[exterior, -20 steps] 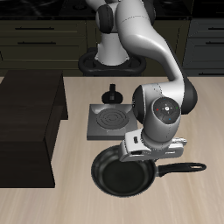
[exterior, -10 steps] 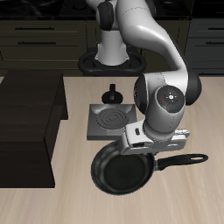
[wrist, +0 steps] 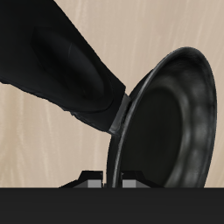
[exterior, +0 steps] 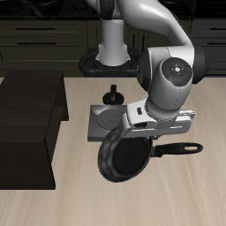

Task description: Place the frypan on the flat stove and turn on the stove

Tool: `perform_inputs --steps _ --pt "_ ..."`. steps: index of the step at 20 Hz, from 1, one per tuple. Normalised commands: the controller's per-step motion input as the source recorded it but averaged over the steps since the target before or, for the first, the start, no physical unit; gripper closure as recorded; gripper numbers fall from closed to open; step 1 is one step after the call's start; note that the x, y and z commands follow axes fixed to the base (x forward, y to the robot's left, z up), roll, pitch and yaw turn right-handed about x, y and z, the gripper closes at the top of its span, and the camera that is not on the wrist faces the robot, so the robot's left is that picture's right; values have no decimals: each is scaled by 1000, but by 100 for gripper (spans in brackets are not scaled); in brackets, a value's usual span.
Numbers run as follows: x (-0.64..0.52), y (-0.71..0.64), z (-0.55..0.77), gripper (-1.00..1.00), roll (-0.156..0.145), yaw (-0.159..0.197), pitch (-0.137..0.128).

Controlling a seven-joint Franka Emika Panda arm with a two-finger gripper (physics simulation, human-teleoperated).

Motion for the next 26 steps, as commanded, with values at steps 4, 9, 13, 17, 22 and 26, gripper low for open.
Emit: perform_inputs --steps 4,9,13,17,22,26 --pt "-134 -114 432 100 -4 15 -57" --pt "-99 -106 303 100 -10 0 -24" --pt "-93 -67 259 100 -16 21 -32" --pt "-129 -118 263 100 -16 1 -19" --pt "-222 -37 334 100 14 -11 -51" --pt "-267 -41 400 100 -3 2 -41"
